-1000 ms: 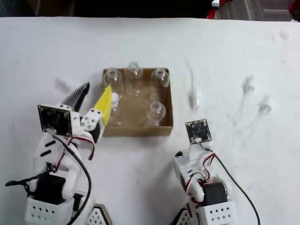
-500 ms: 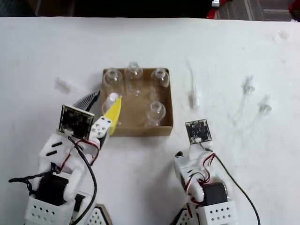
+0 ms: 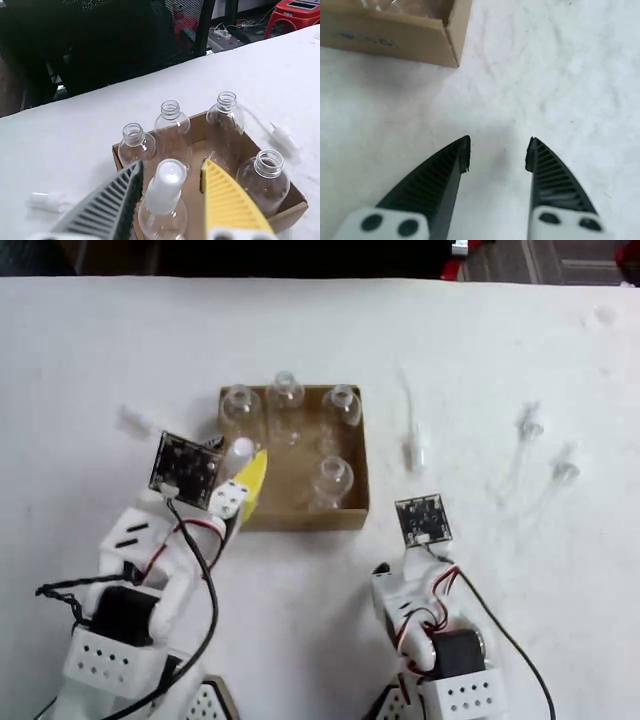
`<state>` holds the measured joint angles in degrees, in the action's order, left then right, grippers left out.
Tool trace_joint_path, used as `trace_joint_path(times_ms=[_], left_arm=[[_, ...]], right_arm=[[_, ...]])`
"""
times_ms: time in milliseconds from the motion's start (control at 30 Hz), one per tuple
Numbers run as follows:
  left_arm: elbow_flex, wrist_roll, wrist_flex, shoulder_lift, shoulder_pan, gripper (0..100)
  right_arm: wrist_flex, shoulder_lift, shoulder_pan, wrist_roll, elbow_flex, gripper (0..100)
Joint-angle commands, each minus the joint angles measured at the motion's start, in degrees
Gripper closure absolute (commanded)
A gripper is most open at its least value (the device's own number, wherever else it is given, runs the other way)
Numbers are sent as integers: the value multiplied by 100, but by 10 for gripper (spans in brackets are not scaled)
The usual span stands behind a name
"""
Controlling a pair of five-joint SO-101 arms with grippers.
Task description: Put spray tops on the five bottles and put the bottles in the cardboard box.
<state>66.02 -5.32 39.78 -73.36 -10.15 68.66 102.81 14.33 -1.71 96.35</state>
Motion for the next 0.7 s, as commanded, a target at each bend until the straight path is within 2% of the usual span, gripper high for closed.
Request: trace_joint_path(times_ms=[0,467,667], left_arm=[[-334,114,-114,154,-48,819],[-352,132,-360,602,-4,823],[-360,149,-334,602,391,823]], right_arm=[[31,31,-40,-62,53,836],[31,31,-40,-62,53,836],[31,31,-40,-62,53,836]])
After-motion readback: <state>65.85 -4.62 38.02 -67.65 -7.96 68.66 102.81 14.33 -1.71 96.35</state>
